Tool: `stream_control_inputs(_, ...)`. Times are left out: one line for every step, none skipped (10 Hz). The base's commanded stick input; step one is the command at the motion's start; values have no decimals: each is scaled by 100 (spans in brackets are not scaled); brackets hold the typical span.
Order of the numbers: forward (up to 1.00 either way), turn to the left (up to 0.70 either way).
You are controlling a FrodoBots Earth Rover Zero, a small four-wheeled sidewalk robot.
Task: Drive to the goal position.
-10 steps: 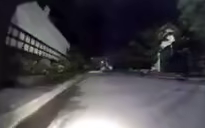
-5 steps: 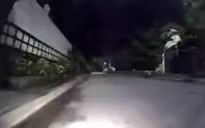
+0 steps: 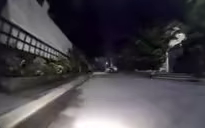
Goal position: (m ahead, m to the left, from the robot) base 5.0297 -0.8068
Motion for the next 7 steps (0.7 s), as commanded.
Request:
stream_control_inputs(70, 0)
stream_control_inputs(70, 0)
stream_control_inputs(70, 0)
stream_control_inputs(70, 0)
stream_control_inputs(70, 0)
stream_control_inputs(70, 0)
stream_control_inputs(70, 0)
